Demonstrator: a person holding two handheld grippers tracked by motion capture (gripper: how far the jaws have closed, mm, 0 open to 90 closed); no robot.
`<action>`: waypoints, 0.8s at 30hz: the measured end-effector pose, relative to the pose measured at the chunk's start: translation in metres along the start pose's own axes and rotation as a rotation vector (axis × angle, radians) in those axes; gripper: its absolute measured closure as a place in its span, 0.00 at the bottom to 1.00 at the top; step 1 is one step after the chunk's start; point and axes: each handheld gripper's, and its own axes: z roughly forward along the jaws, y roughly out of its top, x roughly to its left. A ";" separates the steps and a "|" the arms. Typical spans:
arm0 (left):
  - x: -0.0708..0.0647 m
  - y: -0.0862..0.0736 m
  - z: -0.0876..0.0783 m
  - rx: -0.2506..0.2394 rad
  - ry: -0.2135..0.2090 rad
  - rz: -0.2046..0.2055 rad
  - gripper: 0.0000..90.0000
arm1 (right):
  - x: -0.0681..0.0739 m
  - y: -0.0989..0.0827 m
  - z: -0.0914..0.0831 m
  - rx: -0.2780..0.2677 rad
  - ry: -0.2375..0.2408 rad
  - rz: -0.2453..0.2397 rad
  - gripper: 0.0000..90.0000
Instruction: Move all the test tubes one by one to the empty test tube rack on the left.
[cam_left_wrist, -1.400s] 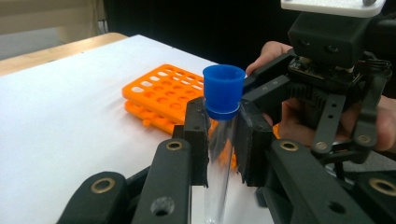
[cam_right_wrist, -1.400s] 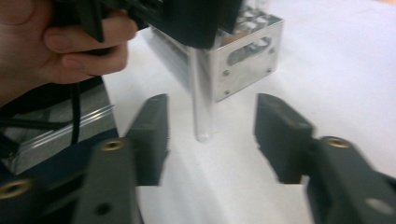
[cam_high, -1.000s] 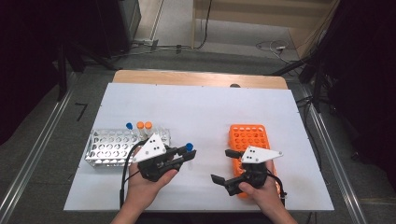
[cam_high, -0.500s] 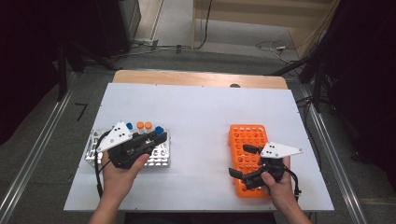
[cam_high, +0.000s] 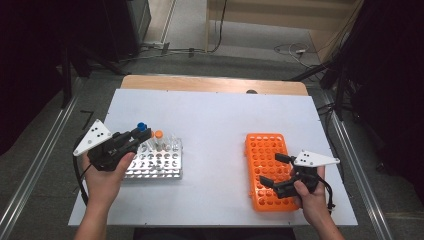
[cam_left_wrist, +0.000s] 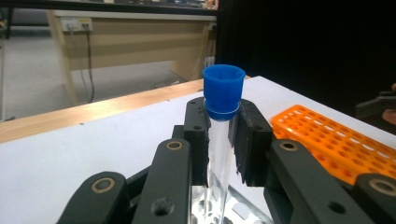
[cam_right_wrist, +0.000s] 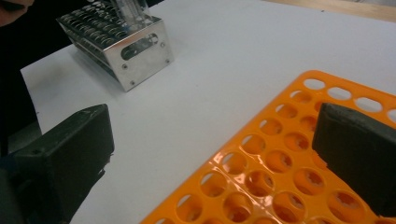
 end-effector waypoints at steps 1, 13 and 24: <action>0.002 0.000 -0.001 -0.003 0.008 -0.002 0.86 | -0.002 -0.001 -0.002 -0.003 -0.005 0.004 0.00; 0.028 -0.003 -0.011 -0.023 0.092 -0.016 0.86 | -0.025 -0.010 -0.019 -0.015 -0.081 0.036 0.00; 0.049 -0.012 -0.014 -0.024 0.183 -0.045 0.86 | -0.036 -0.016 -0.025 -0.012 -0.121 0.053 0.00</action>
